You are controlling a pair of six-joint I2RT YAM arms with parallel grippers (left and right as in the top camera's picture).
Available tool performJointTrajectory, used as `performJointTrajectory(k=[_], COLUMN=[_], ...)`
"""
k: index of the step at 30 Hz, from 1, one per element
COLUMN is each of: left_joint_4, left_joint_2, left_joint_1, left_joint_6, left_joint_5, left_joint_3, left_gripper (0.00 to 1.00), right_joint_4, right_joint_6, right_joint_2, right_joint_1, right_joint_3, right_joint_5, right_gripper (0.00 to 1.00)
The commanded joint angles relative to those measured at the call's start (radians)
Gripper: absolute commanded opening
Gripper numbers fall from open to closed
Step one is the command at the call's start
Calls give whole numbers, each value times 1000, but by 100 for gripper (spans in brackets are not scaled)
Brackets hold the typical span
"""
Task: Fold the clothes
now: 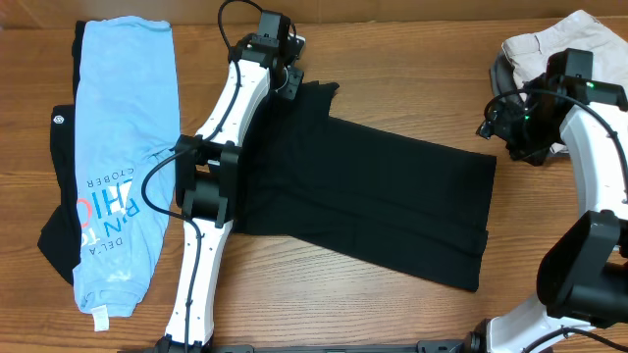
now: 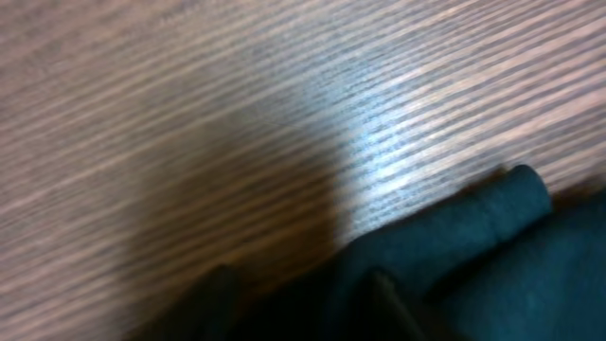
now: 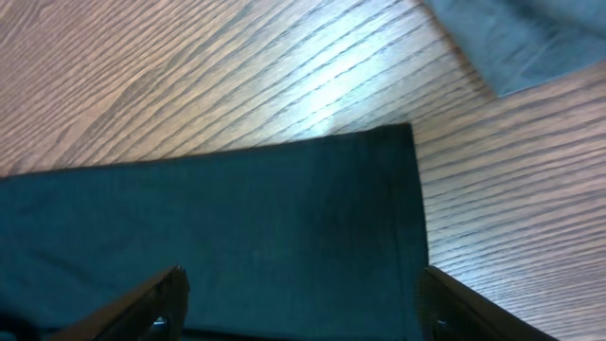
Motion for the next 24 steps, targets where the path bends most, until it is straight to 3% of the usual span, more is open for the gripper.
performJointTrajectory(k=[1, 4, 7, 8, 17, 24], left_joint_4=[-52, -103, -119, -118, -158, -261], left_joint_2=[44, 44, 44, 44, 44, 44], left_joint_1=[-7, -9, -6, -3, 82, 156], left_joint_6=[-3, 1, 3, 2, -146, -166], left_joint_5=[24, 14, -14, -26, -90, -54], left_joint_3=[16, 16, 16, 16, 157, 297], left_gripper=[33, 26, 6, 4, 4, 4], right_joint_4=[4, 4, 4, 4, 26, 151], right_joint_6=[-3, -3, -3, -3, -3, 5], right_joint_2=[4, 4, 4, 4, 10, 79], right_joint_1=[6, 6, 6, 6, 6, 41], right_joint_3=[27, 27, 27, 27, 27, 27], right_joint_5=[28, 28, 28, 28, 27, 0], right_gripper=[79, 79, 79, 79, 78, 75])
